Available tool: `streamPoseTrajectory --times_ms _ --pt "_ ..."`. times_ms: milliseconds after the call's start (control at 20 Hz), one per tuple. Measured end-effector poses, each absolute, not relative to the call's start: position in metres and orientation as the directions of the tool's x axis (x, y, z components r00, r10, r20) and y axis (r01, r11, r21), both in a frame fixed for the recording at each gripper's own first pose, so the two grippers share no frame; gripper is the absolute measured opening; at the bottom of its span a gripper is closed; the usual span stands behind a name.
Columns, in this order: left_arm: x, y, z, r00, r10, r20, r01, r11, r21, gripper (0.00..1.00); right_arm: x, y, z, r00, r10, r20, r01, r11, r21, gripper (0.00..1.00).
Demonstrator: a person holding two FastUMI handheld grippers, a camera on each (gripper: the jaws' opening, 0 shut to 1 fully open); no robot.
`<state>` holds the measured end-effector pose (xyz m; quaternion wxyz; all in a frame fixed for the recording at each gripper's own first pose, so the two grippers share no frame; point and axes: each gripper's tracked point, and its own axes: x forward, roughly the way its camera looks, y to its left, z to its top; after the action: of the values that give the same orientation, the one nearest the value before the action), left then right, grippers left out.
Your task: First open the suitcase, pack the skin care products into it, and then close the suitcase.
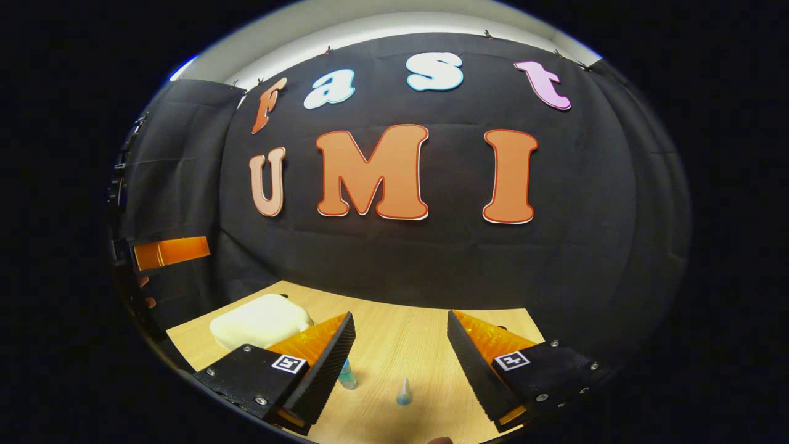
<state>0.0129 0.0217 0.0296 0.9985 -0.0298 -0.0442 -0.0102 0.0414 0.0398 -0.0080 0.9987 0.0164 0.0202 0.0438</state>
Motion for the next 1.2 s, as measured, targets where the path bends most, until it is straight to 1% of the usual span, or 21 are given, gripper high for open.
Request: streamPoseTrajectory --times_ms 50,200,350,600,700,800,950,1100,1200 --pt "0.021 0.028 0.031 0.996 -0.038 0.077 0.041 0.999 -0.036 0.97 0.043 0.048 -0.011 0.996 0.070 -0.049 -0.068 0.997 0.042 0.95" --pt "0.040 0.038 0.031 0.994 -0.094 0.056 0.094 0.996 -0.006 0.97 0.045 0.072 -0.016 0.997 0.049 -0.067 -0.045 0.998 0.052 0.95" --pt "0.049 0.047 0.026 0.994 -0.104 0.042 0.103 0.994 0.028 0.97 0.045 0.079 -0.020 0.996 0.030 -0.085 -0.026 0.999 0.046 0.95" --pt "0.063 0.041 -0.008 0.995 -0.101 -0.018 0.103 0.975 0.195 0.97 0.042 0.058 -0.030 0.993 -0.013 -0.113 0.018 0.999 0.036 0.95" --pt "0.068 0.037 -0.026 0.995 -0.082 -0.053 0.093 0.963 0.252 0.97 0.040 0.046 -0.038 0.990 -0.024 -0.136 0.031 0.998 0.050 0.96" --pt "0.073 0.041 -0.045 0.996 -0.024 -0.085 0.050 0.947 0.317 0.97 0.038 0.035 -0.048 0.987 -0.038 -0.156 0.048 0.997 0.061 0.96" --pt "0.080 0.033 -0.073 0.990 0.012 -0.139 0.048 0.904 0.424 0.98 0.035 0.016 -0.069 0.978 -0.060 -0.200 0.077 0.994 0.076 0.96" --pt "0.085 0.022 -0.110 0.979 0.015 -0.203 0.099 0.835 0.541 0.98 0.033 -0.003 -0.083 0.968 -0.082 -0.239 0.110 0.988 0.106 0.96" --pt "0.087 0.019 -0.131 0.971 0.024 -0.239 0.135 0.769 0.625 0.98 0.033 -0.014 -0.091 0.961 -0.095 -0.259 0.131 0.983 0.126 0.96"
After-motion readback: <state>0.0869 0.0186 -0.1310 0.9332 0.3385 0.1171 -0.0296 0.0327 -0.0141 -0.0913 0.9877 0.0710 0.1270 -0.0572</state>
